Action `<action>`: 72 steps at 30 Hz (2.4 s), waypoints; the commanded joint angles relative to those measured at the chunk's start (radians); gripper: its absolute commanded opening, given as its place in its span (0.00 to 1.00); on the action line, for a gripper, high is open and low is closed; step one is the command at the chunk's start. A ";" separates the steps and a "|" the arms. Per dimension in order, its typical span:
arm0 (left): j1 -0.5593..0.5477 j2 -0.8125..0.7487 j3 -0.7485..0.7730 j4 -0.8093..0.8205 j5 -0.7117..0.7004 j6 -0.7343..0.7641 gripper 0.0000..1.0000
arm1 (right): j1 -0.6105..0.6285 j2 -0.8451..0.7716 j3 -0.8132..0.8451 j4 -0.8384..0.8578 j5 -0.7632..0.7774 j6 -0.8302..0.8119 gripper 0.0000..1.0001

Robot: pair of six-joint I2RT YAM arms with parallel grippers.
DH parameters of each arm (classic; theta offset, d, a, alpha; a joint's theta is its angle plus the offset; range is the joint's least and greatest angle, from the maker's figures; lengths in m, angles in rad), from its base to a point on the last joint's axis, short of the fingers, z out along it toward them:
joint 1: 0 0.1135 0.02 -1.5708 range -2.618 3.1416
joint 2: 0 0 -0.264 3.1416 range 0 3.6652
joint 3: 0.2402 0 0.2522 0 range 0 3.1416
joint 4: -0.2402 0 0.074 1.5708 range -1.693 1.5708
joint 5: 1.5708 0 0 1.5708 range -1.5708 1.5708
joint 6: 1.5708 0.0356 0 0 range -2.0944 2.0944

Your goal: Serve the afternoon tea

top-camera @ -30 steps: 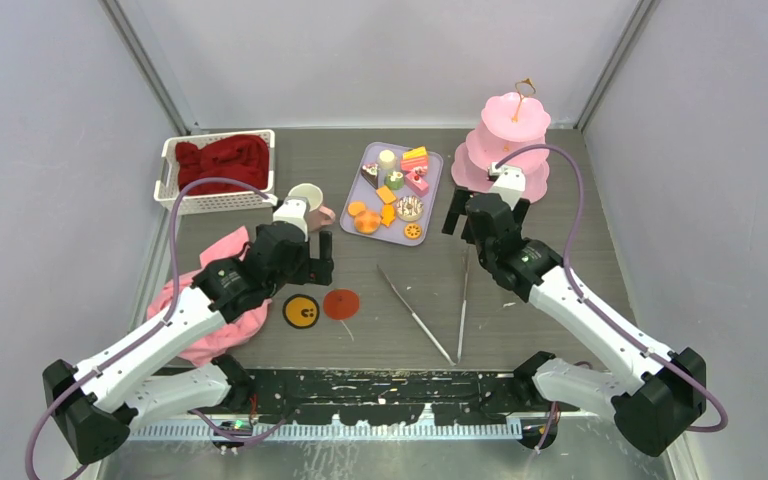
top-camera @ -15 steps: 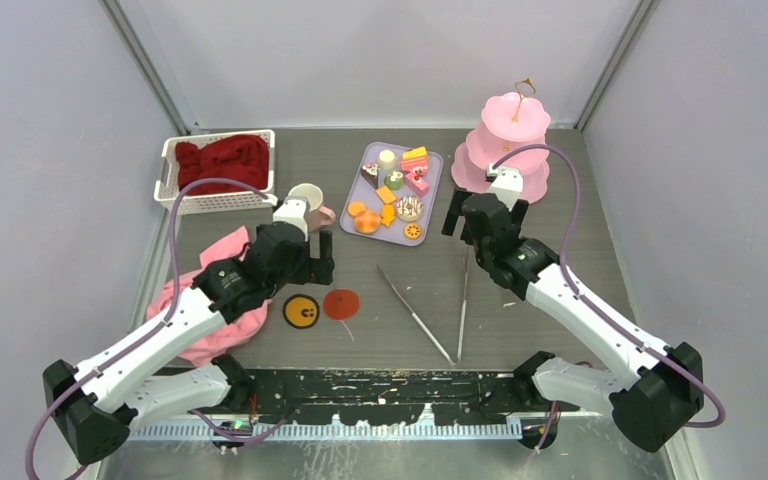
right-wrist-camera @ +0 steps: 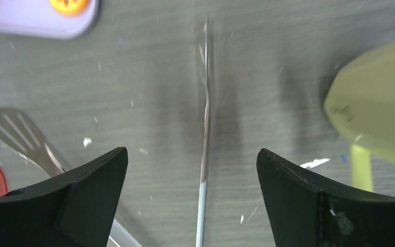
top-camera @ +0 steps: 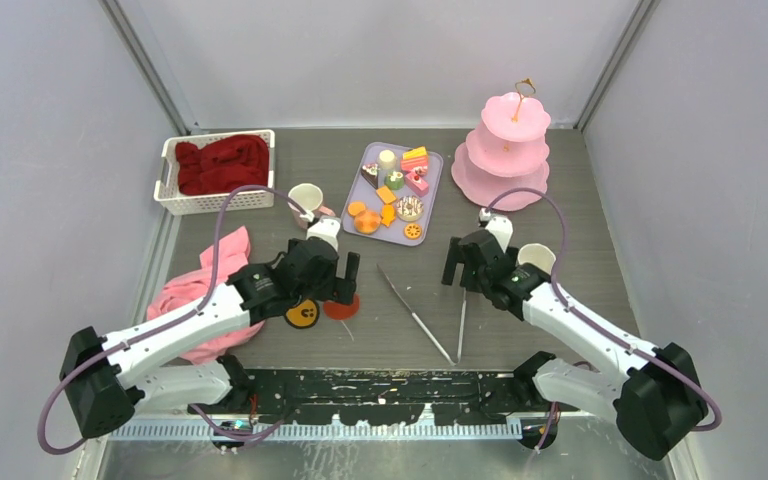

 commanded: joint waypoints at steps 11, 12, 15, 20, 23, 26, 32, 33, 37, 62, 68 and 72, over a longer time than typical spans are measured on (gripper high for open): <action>-0.013 0.080 0.036 0.136 0.112 -0.045 0.99 | 0.021 -0.006 -0.165 0.044 -0.153 0.157 0.71; -0.014 0.088 0.041 0.134 0.125 -0.048 0.99 | 0.021 -0.001 -0.172 0.058 -0.164 0.164 0.63; -0.013 0.107 0.042 0.133 0.144 -0.071 0.99 | 0.021 0.015 -0.190 0.090 -0.168 0.190 0.43; -0.013 0.154 0.032 0.172 0.175 -0.108 0.99 | 0.022 0.079 -0.165 0.138 -0.138 0.190 0.33; -0.014 0.208 0.041 0.201 0.200 -0.121 0.99 | 0.022 0.120 -0.144 0.173 -0.134 0.170 0.30; -0.004 0.268 0.081 0.203 0.211 -0.120 0.99 | 0.021 0.152 -0.133 0.215 -0.131 0.145 0.30; 0.033 0.360 0.160 0.206 0.274 -0.095 0.99 | 0.021 0.135 -0.103 0.222 -0.116 0.079 0.42; 0.043 0.366 0.168 0.204 0.291 -0.094 0.99 | 0.021 0.119 -0.095 0.208 -0.114 0.066 0.56; 0.083 0.366 0.177 0.201 0.346 -0.091 0.99 | 0.022 0.038 -0.095 0.123 -0.134 0.006 0.98; 0.100 0.317 0.187 0.157 0.342 -0.059 0.99 | 0.470 0.081 -0.085 -0.091 -0.005 0.250 1.00; 0.100 0.324 0.192 0.170 0.355 -0.053 0.99 | 0.474 0.112 -0.087 -0.066 0.027 0.238 1.00; 0.099 0.338 0.201 0.170 0.365 -0.044 0.99 | 0.474 0.180 -0.066 -0.024 0.096 0.236 1.00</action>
